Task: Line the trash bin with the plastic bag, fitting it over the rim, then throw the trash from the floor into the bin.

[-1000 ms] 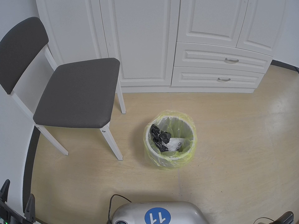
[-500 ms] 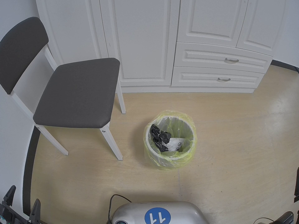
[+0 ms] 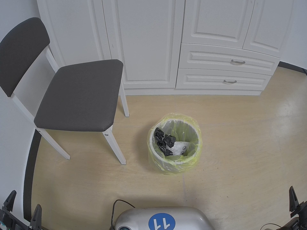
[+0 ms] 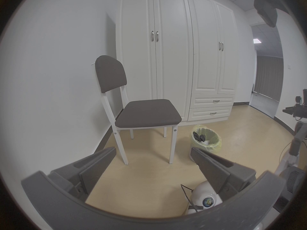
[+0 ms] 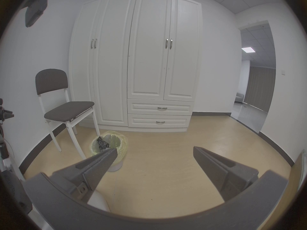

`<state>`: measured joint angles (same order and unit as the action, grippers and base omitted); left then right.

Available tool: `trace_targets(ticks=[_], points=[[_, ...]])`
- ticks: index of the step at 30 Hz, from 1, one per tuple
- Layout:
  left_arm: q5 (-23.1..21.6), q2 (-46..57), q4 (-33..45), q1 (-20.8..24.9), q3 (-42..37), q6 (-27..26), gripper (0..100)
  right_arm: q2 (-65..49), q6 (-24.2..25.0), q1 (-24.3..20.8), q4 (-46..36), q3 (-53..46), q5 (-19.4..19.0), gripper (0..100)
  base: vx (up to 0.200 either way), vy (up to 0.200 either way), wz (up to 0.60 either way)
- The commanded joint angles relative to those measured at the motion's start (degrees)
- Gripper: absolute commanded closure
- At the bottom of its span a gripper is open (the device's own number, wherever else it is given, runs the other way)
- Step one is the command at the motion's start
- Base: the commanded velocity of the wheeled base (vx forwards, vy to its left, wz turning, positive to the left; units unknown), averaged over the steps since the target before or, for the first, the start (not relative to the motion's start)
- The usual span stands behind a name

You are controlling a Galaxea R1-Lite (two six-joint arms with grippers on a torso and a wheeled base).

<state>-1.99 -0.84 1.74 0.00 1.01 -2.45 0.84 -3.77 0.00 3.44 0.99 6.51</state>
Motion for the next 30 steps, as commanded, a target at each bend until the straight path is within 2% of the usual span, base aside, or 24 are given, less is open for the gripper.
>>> trace_targets(ticks=[1,13,18,24,30], points=[[0.05,0.84,0.01,0.0,-0.13,0.08,0,-0.84,0.87,0.0,-0.1,-0.99,0.96,0,0.0,0.0,0.0],[0.05,0.84,0.01,-0.09,-0.13,-0.01,0,-0.75,7.46,0.0,-0.36,-0.99,1.05,0,0.0,0.0,0.0],[0.05,0.84,0.01,0.0,-0.22,-0.01,0,-0.75,7.28,0.09,-0.45,-0.99,-0.36,0,0.0,0.0,0.0],[-0.03,0.84,0.01,-0.09,-0.22,-0.01,0,-0.75,2.71,0.09,-3.7,-0.9,-5.54,0,0.0,0.0,0.0],[-0.03,0.84,-0.07,-0.09,-0.22,-0.01,0,-0.75,3.06,0.0,-3.88,-0.9,-5.98,0,0.0,0.0,0.0]])
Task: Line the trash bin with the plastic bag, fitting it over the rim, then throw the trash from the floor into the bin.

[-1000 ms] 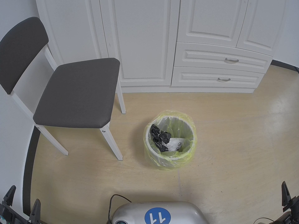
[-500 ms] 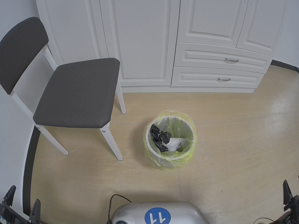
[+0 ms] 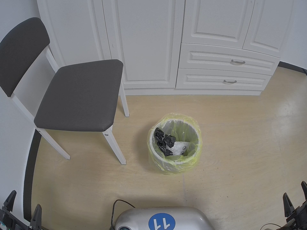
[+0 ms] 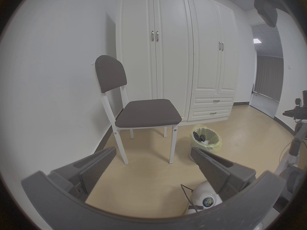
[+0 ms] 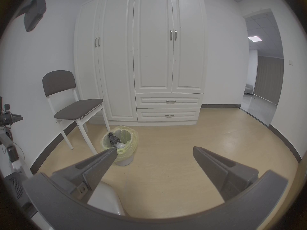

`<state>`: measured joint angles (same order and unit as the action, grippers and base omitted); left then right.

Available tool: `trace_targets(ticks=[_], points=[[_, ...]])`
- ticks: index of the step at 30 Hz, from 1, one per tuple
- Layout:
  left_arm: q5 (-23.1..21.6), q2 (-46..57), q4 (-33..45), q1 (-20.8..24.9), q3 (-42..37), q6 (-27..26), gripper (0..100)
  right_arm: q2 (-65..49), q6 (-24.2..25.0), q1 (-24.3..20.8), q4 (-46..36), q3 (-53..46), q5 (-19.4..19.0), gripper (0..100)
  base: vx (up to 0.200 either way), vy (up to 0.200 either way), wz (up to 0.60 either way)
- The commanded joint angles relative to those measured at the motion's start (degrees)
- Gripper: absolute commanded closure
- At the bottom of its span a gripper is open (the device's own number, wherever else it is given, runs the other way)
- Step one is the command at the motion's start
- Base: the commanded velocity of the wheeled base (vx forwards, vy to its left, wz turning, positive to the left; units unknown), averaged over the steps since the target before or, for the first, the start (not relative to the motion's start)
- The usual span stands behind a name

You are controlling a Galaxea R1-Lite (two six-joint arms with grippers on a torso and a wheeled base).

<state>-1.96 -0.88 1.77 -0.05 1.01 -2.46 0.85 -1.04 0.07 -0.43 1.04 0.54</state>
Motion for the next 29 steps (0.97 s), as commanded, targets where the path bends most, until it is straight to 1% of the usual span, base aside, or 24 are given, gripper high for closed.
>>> trace_targets(ticks=[1,2,5,8,11,13,17,23,29], points=[[0.03,0.88,-0.01,-0.04,-0.22,-0.09,0,-0.85,1.3,-0.07,-0.01,-0.95,0.17,0,0.0,0.0,0.0],[0.03,0.88,-0.01,-0.04,-0.22,-0.09,0,-0.85,2.0,-0.07,0.08,-0.86,0.25,0,0.0,0.0,0.0],[0.03,0.88,-0.01,-0.04,-0.22,0.0,0,-0.77,2.0,-0.07,0.16,-0.95,0.25,0,0.0,0.0,0.0],[0.38,0.88,-0.1,-0.04,-0.31,1.58,0,-0.77,1.83,0.01,-0.01,-0.86,0.34,0,0.0,0.0,0.0],[0.2,0.88,-0.1,0.05,-0.4,0.44,0,-0.77,0.16,0.01,0.08,-0.86,0.08,0,0.0,0.0,0.0],[0.2,0.88,-0.1,0.05,-0.31,0.0,0,-0.77,0.07,0.01,0.08,-0.86,-0.01,0,0.0,0.0,0.0],[0.2,0.88,-0.1,0.05,-0.31,0.97,0,-0.85,2.27,-0.07,0.16,-0.95,0.17,0,0.0,0.0,0.0],[0.47,0.88,-0.19,-0.04,-0.4,2.02,0,-0.85,2.18,-0.07,0.34,-0.95,0.17,0,0.0,0.0,0.0],[0.47,0.88,-0.19,-0.04,-0.4,1.76,0,-0.85,2.18,-0.07,0.34,-0.95,0.25,0,0.0,0.0,0.0]])
